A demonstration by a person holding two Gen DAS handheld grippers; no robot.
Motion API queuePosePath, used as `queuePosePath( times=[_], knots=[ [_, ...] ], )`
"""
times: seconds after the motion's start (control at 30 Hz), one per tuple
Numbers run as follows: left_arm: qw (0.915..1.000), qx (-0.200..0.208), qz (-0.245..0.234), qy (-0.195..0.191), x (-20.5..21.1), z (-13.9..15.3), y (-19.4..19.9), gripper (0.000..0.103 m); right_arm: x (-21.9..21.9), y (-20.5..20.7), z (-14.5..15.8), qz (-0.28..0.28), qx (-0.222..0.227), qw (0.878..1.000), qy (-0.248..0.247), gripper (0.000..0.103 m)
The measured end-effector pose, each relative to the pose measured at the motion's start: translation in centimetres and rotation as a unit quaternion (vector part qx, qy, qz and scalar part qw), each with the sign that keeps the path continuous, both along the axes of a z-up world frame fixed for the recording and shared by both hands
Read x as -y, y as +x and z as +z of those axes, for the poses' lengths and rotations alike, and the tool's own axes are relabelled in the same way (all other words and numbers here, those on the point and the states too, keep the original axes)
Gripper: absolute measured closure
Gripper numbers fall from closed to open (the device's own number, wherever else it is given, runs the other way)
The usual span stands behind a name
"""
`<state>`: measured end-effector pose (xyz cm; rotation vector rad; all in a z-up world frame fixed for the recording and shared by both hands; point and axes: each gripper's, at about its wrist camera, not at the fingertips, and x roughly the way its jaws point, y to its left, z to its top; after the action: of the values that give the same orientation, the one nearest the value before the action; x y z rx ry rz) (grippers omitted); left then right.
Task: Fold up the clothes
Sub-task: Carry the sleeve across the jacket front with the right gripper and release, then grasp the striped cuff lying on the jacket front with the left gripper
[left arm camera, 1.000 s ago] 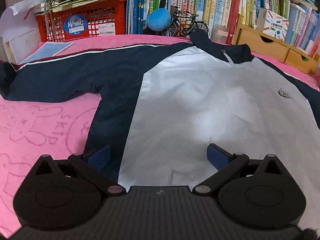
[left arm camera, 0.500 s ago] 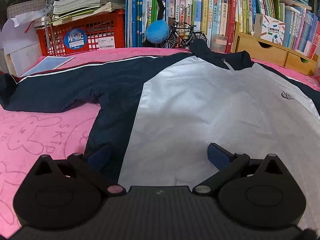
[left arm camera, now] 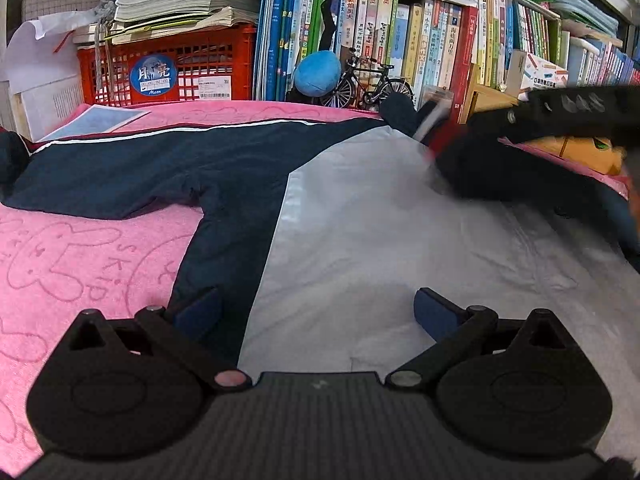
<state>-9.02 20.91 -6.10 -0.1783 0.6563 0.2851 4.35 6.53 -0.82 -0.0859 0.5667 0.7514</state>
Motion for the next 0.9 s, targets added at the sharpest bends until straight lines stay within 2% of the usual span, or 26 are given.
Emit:
queuePosePath(
  times=[0.03, 0.07, 0.2, 0.27, 0.4, 0.47, 0.53, 0.6, 0.73, 0.83, 0.9],
  knots=[
    [1.0000, 0.000, 0.000, 0.000, 0.0, 0.0, 0.0, 0.000, 0.8, -0.5, -0.1, 0.002, -0.002, 1.000, 0.003, 0.017],
    [1.0000, 0.000, 0.000, 0.000, 0.0, 0.0, 0.0, 0.000, 1.8, -1.0, -0.1, 0.005, -0.005, 1.000, 0.005, 0.010],
    [1.0000, -0.001, 0.000, 0.000, 0.0, 0.1, 0.0, 0.000, 7.6, -2.7, 0.4, -0.039, -0.022, 0.999, 0.030, 0.009],
    [1.0000, -0.003, -0.003, -0.004, -0.2, 0.3, 0.1, 0.000, 10.5, -3.7, 0.3, -0.080, -0.022, 0.996, 0.032, 0.009],
    [0.9961, -0.009, -0.042, -0.077, -1.1, 2.1, 0.4, 0.000, 14.4, -5.6, -1.3, -0.130, -0.020, 0.991, 0.025, 0.008],
    [0.9881, 0.020, -0.076, -0.132, -1.8, 3.6, 0.9, 0.000, 15.1, -6.0, -2.3, -0.135, -0.023, 0.990, 0.031, 0.007],
    [0.9822, 0.043, -0.077, -0.166, -2.4, 4.6, 2.0, 0.000, 15.6, -6.2, -3.3, -0.142, -0.026, 0.989, 0.034, 0.007],
    [0.9842, 0.043, -0.066, -0.158, -2.7, 5.0, 4.0, 0.000, 15.3, -6.4, -4.0, -0.153, -0.016, 0.988, 0.013, 0.007],
    [0.9911, 0.029, -0.081, -0.101, -1.0, 4.5, 7.4, 0.000, 14.0, -7.3, -4.6, -0.157, 0.039, 0.986, -0.043, 0.006],
    [0.9866, 0.067, -0.126, -0.079, 0.4, 3.6, 8.4, 0.000, 13.8, -7.6, -5.1, -0.156, 0.054, 0.985, -0.058, 0.004],
    [0.9829, 0.069, -0.149, -0.083, 0.9, 3.2, 8.8, 0.005, 13.8, -7.6, -5.3, -0.157, 0.054, 0.985, -0.057, 0.003]
  ],
)
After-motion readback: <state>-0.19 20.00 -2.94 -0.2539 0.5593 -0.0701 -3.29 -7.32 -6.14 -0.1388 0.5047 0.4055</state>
